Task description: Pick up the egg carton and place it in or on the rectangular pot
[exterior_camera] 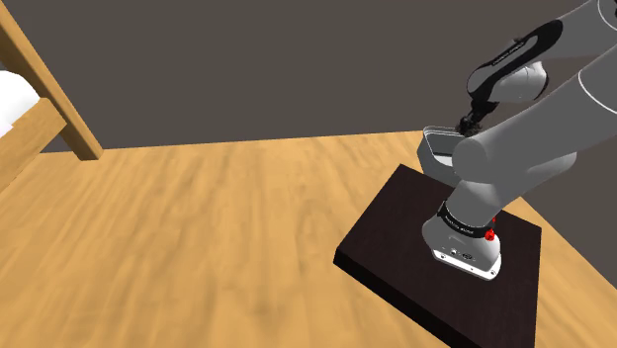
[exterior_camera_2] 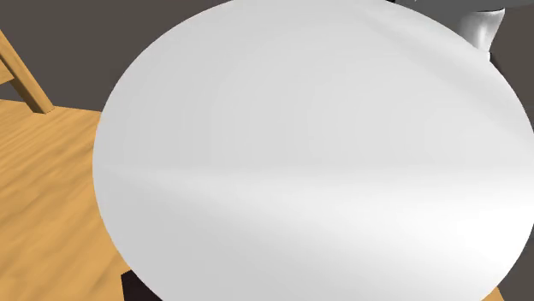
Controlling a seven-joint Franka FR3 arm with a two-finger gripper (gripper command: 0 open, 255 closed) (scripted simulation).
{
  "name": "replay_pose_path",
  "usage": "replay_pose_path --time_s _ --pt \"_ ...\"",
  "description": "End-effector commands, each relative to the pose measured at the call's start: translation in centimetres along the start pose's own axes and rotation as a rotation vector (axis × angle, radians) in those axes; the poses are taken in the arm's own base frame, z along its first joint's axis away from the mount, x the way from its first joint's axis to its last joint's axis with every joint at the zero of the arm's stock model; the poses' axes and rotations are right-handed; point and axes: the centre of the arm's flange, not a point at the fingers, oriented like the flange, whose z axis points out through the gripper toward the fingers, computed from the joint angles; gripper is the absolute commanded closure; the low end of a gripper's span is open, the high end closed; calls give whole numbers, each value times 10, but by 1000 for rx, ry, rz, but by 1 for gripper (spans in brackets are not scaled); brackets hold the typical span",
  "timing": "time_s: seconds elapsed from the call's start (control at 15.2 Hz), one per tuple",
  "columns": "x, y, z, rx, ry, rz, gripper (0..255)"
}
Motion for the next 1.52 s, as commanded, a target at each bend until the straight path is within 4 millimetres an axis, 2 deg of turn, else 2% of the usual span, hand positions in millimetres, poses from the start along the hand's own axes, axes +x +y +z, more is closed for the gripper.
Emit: replay_pose_path --time_s 0.0,0.79,1.32,1.39,1.45 --pt "-4 1 9 -1 0 -2 255" --pt "-13 -10 71 -1 0 -2 255" --pt "-12 -10 71 -1 0 -2 255" --pt "-12 -10 71 -1 0 -2 0" --pt "-13 -10 71 -1 0 -2 0"
